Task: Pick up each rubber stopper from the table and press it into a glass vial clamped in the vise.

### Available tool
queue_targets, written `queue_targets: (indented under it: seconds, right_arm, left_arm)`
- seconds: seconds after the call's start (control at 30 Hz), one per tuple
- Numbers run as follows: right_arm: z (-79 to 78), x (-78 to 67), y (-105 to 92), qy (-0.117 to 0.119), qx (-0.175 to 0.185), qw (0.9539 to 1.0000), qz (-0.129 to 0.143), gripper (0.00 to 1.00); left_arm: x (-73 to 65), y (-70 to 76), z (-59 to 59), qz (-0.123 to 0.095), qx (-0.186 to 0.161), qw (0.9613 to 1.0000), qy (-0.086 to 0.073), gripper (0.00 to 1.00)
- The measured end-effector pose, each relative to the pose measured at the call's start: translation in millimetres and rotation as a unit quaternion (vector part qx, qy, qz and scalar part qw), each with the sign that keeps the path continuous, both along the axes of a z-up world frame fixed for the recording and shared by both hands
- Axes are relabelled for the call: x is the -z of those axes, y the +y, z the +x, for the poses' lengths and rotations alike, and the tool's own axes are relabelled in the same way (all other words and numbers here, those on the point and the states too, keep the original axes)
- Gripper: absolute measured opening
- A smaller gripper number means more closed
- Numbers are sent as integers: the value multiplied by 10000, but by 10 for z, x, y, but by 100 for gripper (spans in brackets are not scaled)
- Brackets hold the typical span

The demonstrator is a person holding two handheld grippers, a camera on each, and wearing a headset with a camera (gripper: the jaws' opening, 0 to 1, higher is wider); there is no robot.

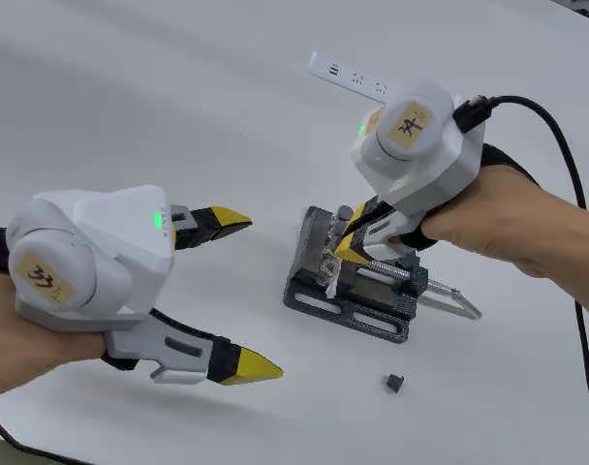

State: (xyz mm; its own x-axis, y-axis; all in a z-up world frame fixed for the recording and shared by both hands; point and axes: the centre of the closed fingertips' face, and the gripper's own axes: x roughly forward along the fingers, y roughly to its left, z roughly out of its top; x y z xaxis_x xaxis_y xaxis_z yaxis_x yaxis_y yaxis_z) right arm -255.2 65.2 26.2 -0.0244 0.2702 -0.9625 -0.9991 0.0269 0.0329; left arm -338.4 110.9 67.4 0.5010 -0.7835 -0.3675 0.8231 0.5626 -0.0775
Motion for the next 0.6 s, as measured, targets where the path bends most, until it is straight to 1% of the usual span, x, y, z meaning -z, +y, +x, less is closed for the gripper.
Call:
queue_targets:
  seconds: [0.2, 0.53, 0.6]
  right_arm:
    - [-12, 1, 9, 19, 80, 9999, 116, 7]
    - [-36, -6, 21, 42, 161, 9996, 229, 9]
    - [-28, -11, 18, 10, 176, 9995, 244, 10]
  left_arm:
    - [23, -15, -18, 0, 28, 10000, 24, 85]
    - [1, -28, 7, -27, 43, 10000, -2, 85]
    - [0, -26, 5, -32, 36, 10000, -5, 85]
